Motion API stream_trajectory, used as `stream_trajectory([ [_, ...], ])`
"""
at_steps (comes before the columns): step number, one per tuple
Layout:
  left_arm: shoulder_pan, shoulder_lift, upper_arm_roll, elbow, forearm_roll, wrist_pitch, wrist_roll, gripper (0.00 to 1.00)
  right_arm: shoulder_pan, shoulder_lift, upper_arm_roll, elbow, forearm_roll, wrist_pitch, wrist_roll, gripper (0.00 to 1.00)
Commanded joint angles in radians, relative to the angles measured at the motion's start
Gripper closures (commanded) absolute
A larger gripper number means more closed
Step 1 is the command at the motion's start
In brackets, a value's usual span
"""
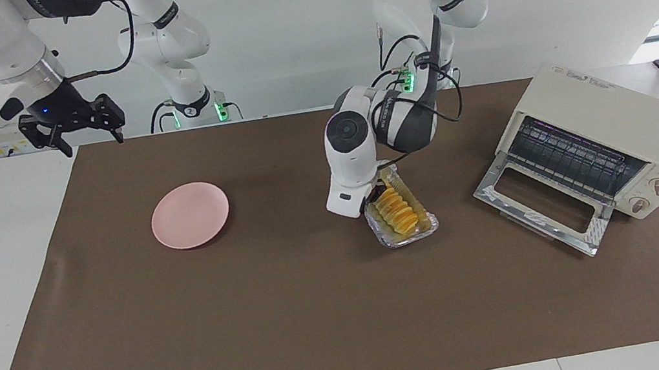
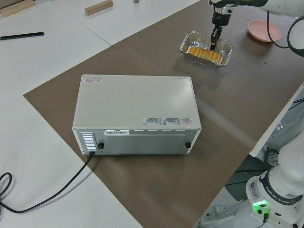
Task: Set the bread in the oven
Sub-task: 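Grasp the foil tray with the left gripper and lift it toward the oven, then lower the foil tray into the open oven with the left gripper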
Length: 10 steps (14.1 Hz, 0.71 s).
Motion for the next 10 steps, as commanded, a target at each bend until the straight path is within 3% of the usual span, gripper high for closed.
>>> stream_trajectory([
  [1,0.049,-0.007,0.111,0.077,-0.048,-0.084,-0.007,1.0,-0.014,-0.015,0.015,-0.016,-0.009,-0.01,0.012,0.0],
  [5,0.077,-0.026,0.348,0.099,-0.068,-0.158,-0.005,1.0,-0.006,-0.015,0.015,-0.016,-0.009,-0.01,0.012,0.0],
  [10,0.15,-0.068,0.383,-0.024,-0.065,-0.119,0.016,1.0,-0.008,-0.015,0.015,-0.016,-0.009,-0.01,0.011,0.0],
])
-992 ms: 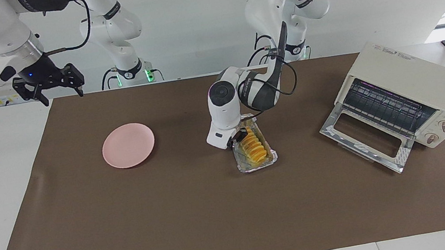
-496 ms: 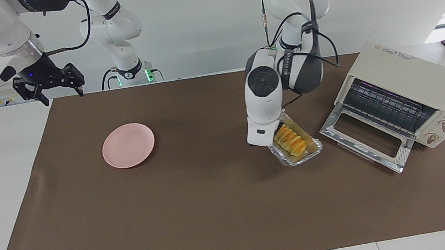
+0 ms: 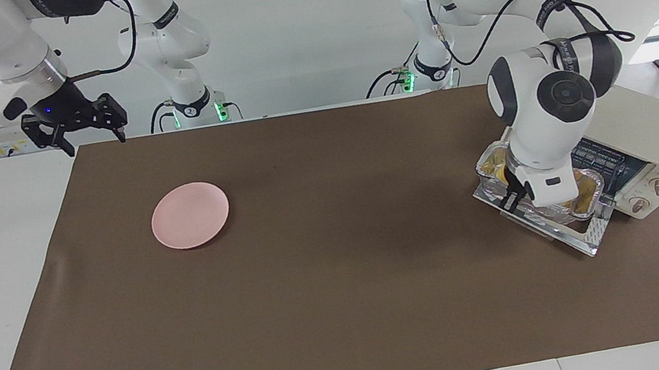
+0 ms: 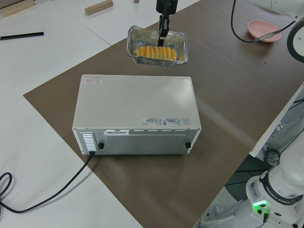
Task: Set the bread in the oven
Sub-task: 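Lower the foil tray into the open oven with the left gripper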
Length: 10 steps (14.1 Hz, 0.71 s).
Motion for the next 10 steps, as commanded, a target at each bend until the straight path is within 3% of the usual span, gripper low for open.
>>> stream_trajectory([
  [1,0.01,-0.057,0.0,-0.119,-0.009,0.044,0.01,1.0,-0.008,-0.013,0.008,-0.016,-0.009,-0.006,0.012,0.0],
  [4,0.019,-0.111,0.006,-0.239,0.011,0.113,0.03,1.0,-0.008,-0.015,0.008,-0.016,-0.009,-0.006,0.011,0.0],
  [10,0.023,-0.126,0.07,-0.307,0.051,0.116,0.105,1.0,-0.008,-0.013,0.008,-0.016,-0.009,-0.006,0.012,0.0],
])
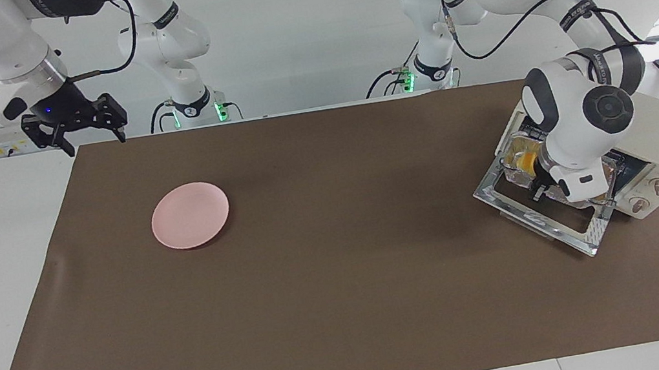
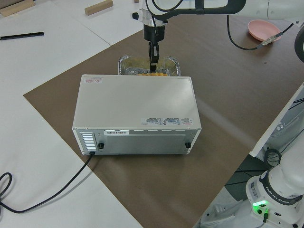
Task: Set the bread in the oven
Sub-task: 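Open the left gripper inside the oven and draw it back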
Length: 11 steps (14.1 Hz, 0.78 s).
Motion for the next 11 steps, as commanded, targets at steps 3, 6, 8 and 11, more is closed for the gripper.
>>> stream_trajectory([
  [3,-0.007,-0.051,0.033,-0.085,0.022,0.038,0.05,1.0,-0.006,-0.013,0.008,-0.016,-0.009,-0.006,0.012,0.0],
  [6,0.004,-0.059,0.037,-0.11,0.028,0.041,0.098,1.0,-0.008,-0.013,0.008,-0.016,-0.009,-0.006,0.012,0.0],
  [8,-0.009,-0.065,0.036,-0.135,0.07,0.051,0.114,1.0,-0.008,-0.013,0.008,-0.016,-0.009,-0.006,0.012,0.0],
  [11,-0.006,-0.065,0.037,-0.138,0.101,0.052,0.145,1.0,-0.008,-0.015,0.008,-0.016,-0.009,-0.006,0.012,0.0],
])
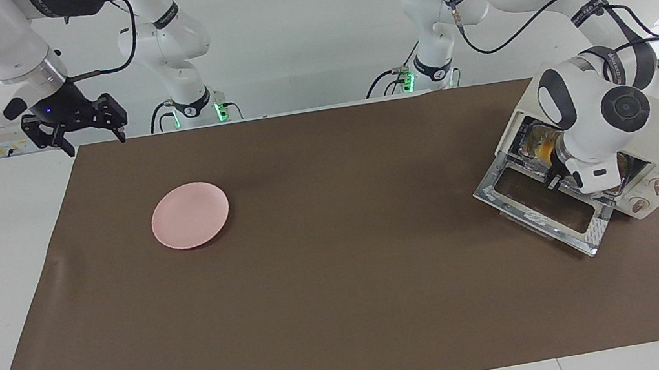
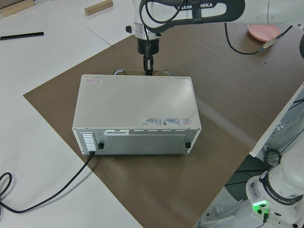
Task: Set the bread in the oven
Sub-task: 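Open the left gripper inside the oven and draw it back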
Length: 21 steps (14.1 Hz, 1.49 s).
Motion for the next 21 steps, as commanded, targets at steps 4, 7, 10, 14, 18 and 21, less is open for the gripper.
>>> stream_trajectory([
  [4,0.003,-0.054,0.0,-0.063,0.035,0.03,0.025,1.0,-0.008,-0.015,0.008,-0.015,-0.009,-0.007,0.012,0.0],
  [7,0.003,-0.065,0.0,-0.098,0.035,0.057,0.025,0.79,-0.008,-0.015,0.008,-0.015,-0.009,-0.006,0.012,0.0],
  [10,0.001,-0.064,0.0,-0.095,0.036,0.065,0.023,0.0,-0.008,-0.015,0.008,-0.015,-0.009,-0.006,0.012,0.0],
  [14,-0.002,-0.059,0.002,-0.079,0.036,0.071,0.025,0.0,-0.008,-0.015,0.009,-0.015,-0.009,-0.006,0.012,0.0],
  [18,-0.017,-0.048,-0.001,-0.002,0.036,0.077,0.029,0.0,-0.008,-0.015,0.008,-0.015,-0.009,-0.006,0.012,0.0],
  [21,-0.029,-0.056,-0.001,0.064,0.035,0.05,0.043,0.0,-0.008,-0.015,0.008,-0.015,-0.009,-0.006,0.012,0.0],
])
